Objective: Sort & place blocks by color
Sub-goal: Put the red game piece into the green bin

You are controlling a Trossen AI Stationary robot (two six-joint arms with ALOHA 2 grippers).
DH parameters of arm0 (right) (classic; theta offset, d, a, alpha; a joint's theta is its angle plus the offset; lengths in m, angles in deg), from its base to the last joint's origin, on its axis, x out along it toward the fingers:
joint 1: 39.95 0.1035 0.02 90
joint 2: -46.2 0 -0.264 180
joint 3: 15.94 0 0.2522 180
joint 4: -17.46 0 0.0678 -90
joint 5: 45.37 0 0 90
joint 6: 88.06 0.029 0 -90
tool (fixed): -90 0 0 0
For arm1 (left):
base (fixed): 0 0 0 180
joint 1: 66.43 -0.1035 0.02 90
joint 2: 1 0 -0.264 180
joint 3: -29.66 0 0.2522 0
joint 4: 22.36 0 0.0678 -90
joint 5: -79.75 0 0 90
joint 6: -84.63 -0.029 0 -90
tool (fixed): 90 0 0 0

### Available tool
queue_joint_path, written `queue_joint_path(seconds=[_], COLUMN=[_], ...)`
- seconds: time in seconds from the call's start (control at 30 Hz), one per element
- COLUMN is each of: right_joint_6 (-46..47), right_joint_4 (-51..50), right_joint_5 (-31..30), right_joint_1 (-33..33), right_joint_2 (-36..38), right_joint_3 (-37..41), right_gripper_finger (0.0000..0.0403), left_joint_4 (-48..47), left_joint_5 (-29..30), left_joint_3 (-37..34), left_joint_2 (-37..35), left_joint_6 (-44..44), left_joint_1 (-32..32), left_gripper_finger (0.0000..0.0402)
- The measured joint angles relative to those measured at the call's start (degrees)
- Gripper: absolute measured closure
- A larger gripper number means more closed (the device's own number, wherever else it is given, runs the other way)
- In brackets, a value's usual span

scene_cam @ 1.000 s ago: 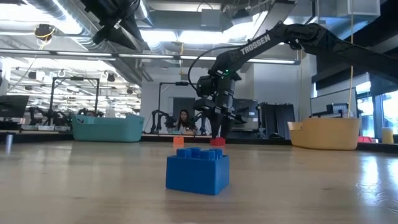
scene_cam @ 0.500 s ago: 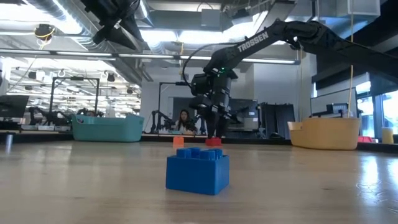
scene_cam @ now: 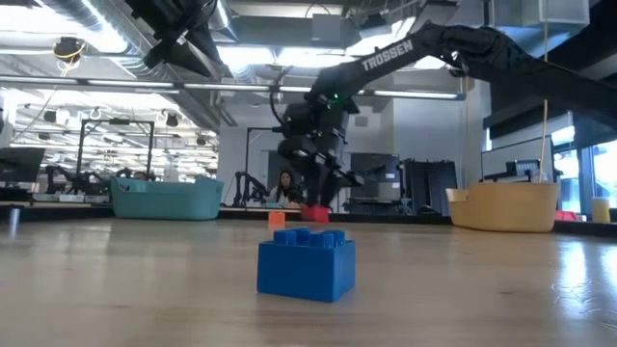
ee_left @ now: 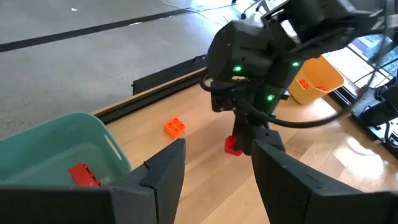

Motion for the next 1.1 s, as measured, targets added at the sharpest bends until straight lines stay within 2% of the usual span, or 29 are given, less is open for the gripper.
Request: queue_joint_path(seconds=[0.17, 0.27, 0.47, 0.8, 1.1], right_joint_6=[-0.1, -0.3, -6.7, -10.7, -10.7], right_joint_4=[1.0, 4.2, 3.5, 10.9, 22.0], right_joint_5=[-0.4, -0.5, -7.8, -10.9, -10.5], right_joint_1=[2.7, 4.0, 6.4, 9.2, 9.5], right_joint_2=[0.0, 0.6, 1.0, 1.2, 1.2], right_joint_3=[-5.5, -5.4, -5.5, -5.5, -5.5], right_gripper_finger=[0.0294, 0.0293, 0.0293, 0.0296, 0.0296], left_joint_4=[0.0, 0.0, -3.1, -16.4, -25.0], left_joint_5=[0.0, 0.0, -0.3, -2.7, 0.7], left_joint_3=[0.0, 0.0, 0.0, 0.0, 0.0], left_joint_2=[0.0, 0.0, 0.0, 0.0, 0.0], left_joint_6=[0.0, 0.0, -1.5, 1.1, 5.4], left_joint_1=[0.0, 0.0, 0.0, -0.1, -0.1], left_gripper_finger=[0.0224, 0.0224, 0.0224, 0.0224, 0.0224])
